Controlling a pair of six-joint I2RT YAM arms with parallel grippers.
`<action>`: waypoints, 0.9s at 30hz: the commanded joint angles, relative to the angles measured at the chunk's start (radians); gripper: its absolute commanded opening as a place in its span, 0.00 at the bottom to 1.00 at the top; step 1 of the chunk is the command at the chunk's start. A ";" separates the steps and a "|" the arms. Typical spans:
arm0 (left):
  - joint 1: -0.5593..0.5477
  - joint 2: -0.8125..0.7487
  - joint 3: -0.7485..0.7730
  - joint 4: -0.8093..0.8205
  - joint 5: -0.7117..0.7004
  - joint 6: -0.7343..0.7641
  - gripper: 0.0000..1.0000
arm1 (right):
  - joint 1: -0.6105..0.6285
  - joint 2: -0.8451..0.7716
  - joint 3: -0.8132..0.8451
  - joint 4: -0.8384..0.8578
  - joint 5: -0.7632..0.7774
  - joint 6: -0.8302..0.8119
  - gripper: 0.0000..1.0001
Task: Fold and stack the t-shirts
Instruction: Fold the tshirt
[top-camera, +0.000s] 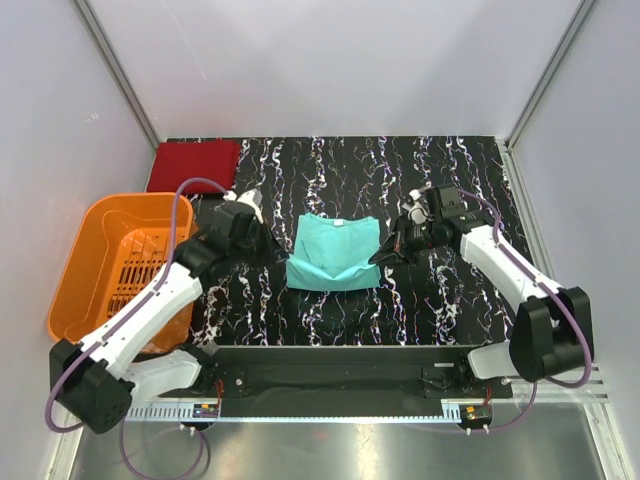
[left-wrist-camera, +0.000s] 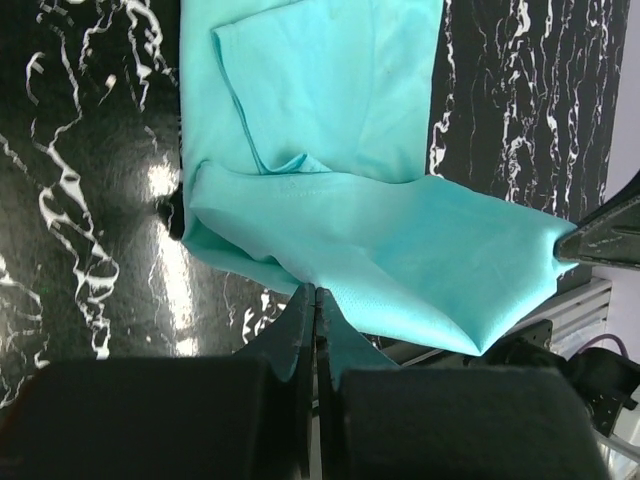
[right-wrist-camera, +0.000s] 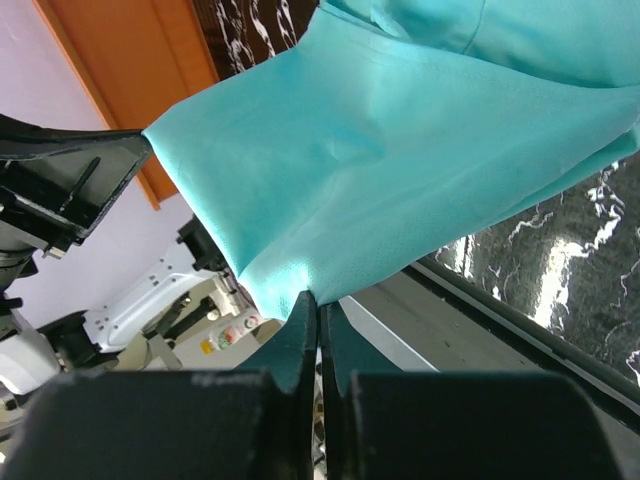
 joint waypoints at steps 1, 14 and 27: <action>0.050 0.047 0.078 0.080 0.124 0.063 0.00 | -0.035 0.045 0.077 0.023 -0.083 -0.032 0.00; 0.168 0.342 0.316 0.138 0.268 0.128 0.00 | -0.157 0.229 0.148 0.126 -0.247 -0.009 0.00; 0.174 0.140 0.129 0.117 0.320 0.116 0.00 | -0.157 0.131 0.078 -0.021 -0.191 -0.102 0.00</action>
